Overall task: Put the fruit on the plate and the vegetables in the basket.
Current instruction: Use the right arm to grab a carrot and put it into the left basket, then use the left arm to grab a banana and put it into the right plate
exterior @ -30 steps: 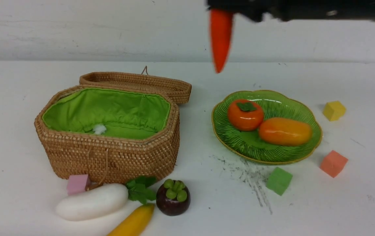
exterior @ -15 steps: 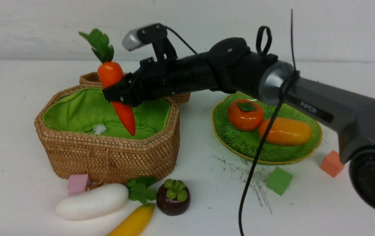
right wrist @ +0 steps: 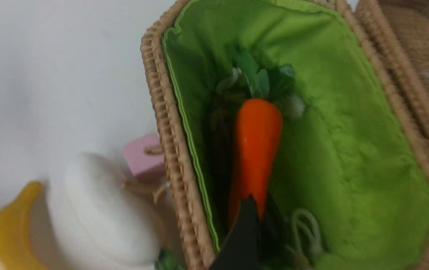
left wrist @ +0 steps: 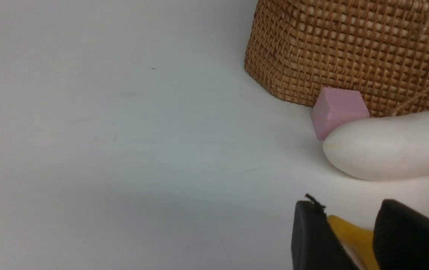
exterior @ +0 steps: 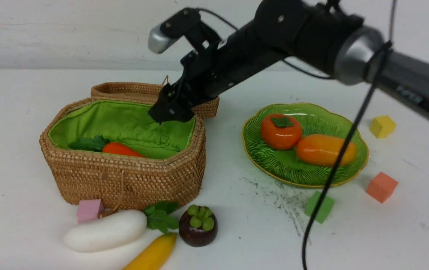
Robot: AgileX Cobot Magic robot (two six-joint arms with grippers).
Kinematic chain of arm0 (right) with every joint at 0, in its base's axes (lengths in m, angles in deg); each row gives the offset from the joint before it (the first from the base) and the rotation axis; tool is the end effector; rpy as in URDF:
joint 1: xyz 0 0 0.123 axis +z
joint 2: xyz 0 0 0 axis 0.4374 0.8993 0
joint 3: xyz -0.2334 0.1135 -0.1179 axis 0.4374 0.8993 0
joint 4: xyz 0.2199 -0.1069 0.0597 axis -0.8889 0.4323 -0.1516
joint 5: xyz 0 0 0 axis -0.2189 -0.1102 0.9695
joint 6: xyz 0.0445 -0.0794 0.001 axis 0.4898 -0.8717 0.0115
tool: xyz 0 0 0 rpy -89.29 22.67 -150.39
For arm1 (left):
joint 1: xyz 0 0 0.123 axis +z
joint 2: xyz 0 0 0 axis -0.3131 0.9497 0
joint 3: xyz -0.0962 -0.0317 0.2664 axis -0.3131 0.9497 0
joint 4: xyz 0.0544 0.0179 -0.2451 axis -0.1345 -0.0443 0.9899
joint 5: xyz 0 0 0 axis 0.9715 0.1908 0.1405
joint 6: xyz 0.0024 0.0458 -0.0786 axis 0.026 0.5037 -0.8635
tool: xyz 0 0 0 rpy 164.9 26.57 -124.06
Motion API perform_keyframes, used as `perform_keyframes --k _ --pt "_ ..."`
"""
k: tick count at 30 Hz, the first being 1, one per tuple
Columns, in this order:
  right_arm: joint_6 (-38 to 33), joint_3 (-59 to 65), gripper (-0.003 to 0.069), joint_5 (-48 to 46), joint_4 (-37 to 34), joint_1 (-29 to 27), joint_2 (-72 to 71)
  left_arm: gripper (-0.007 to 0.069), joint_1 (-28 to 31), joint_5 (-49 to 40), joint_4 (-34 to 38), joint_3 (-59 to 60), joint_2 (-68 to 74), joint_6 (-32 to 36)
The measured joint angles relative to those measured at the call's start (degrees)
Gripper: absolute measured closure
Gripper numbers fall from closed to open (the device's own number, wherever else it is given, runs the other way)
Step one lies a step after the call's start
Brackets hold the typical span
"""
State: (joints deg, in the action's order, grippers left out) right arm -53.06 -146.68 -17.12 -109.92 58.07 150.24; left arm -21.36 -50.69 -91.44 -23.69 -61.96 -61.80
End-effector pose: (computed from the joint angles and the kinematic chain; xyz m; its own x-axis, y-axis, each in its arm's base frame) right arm 0.3823 0.2844 0.3418 -0.2213 -0.5839 -0.7811 -0.9122 0.4072 -0.0459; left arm 0.0524 0.0022 0.1686 -0.3102 -0.1607 -0.9370 -0.0550 0.9870 -0.1511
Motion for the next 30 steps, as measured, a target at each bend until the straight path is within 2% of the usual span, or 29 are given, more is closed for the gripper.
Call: perform_keyframes --k 6,10,11,12,14,16,17,20,25,30 --pt "7.03 -0.12 0.0120 -15.79 14.98 -2.24 -14.77 0.0386 0.00 0.00 0.00 0.00 0.00 0.00" --pt "19.78 1.63 0.0239 -18.85 23.21 -7.60 -26.69 0.0386 0.00 0.00 0.00 0.00 0.00 0.00" --pt "20.50 1.91 0.0246 -18.85 23.53 -7.96 -27.29 0.0386 0.00 0.00 0.00 0.00 0.00 0.00" --pt "25.30 4.85 0.0307 -18.91 25.85 -11.39 -32.24 0.0386 0.00 0.00 0.00 0.00 0.00 0.00" --pt "28.76 10.57 0.0399 -18.91 27.22 -15.06 -38.69 0.0386 0.00 0.00 0.00 0.00 0.00 0.00" --pt "29.77 15.03 0.0449 -18.98 27.53 -17.35 -42.03 0.0386 0.00 0.00 0.00 0.00 0.00 0.00" --pt "31.09 22.22 0.0543 -19.01 27.74 -19.93 -48.26 0.0386 0.00 0.00 0.00 0.00 0.00 0.00" --pt "32.35 37.90 0.0659 -14.45 27.74 -23.34 -59.19 0.0386 0.00 0.00 0.00 0.00 0.00 0.00" --pt "35.50 62.90 0.0667 -0.47 26.00 -25.42 -76.10 0.0386 0.00 0.00 0.00 0.00 0.00 0.00" --pt "37.16 76.76 0.0667 4.24 22.59 -25.48 -83.17 0.0386 0.00 0.00 0.00 0.00 0.00 0.00"
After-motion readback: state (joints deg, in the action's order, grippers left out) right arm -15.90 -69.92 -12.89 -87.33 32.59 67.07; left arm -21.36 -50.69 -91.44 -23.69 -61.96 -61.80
